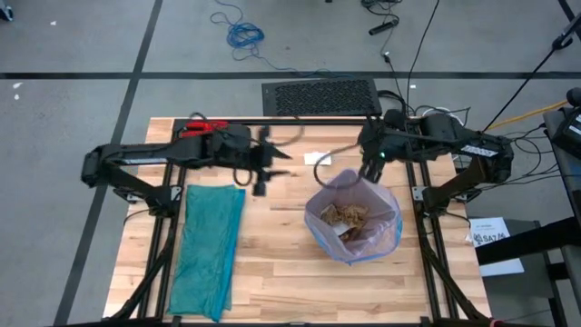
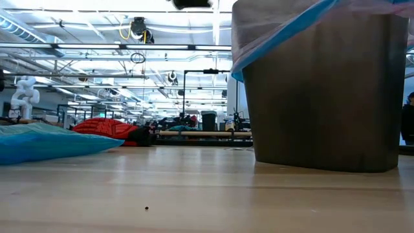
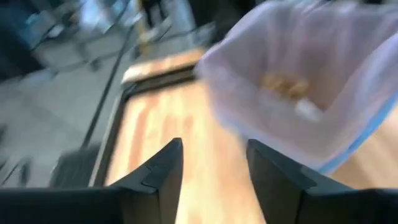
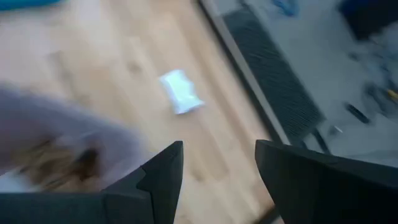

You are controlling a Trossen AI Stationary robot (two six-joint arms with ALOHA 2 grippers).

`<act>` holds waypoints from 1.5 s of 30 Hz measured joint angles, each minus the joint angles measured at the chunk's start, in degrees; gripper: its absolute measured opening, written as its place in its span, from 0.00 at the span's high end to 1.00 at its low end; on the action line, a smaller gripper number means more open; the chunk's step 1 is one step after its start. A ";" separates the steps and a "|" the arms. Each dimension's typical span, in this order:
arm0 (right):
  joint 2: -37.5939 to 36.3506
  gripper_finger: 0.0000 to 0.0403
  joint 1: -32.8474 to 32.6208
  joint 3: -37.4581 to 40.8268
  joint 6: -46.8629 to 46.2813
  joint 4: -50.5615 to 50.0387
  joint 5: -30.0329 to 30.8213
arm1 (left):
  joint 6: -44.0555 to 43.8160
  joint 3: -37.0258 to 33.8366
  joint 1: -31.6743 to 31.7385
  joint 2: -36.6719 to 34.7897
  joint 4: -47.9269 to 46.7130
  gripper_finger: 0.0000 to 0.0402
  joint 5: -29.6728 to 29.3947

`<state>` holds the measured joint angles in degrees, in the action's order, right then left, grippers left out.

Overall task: Place trash/remove bag and relplace
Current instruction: Put the white paper into the black trash bin

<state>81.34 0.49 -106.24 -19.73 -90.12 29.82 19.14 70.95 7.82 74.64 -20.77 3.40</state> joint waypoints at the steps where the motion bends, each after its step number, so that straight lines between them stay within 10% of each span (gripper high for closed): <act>1: 0.00 0.52 2.07 0.00 0.07 0.18 0.67 | -0.43 -1.24 1.12 -1.55 -0.84 0.60 -0.86; 7: -0.02 0.56 17.83 1.91 5.15 0.20 -1.46 | -2.38 -11.11 7.42 -9.56 -0.99 0.82 -1.52; 15: -0.02 0.78 36.25 13.99 13.78 8.27 -22.86 | -8.73 -24.78 15.25 -19.11 14.31 0.98 8.58; 28: 0.00 1.00 27.84 30.12 6.61 14.11 -51.65 | -10.76 -30.79 19.69 -23.35 15.38 1.00 12.68; 36: 0.26 1.00 19.43 30.25 5.19 30.31 -56.07 | -11.24 -30.81 20.38 -23.39 15.86 1.00 12.75; 45: 2.62 0.97 27.48 30.25 9.92 32.94 -42.16 | -12.90 -30.88 20.38 -23.38 13.99 1.00 12.50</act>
<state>83.96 27.97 -75.99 -9.80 -57.18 -12.33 6.24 40.07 28.21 51.25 -6.79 15.91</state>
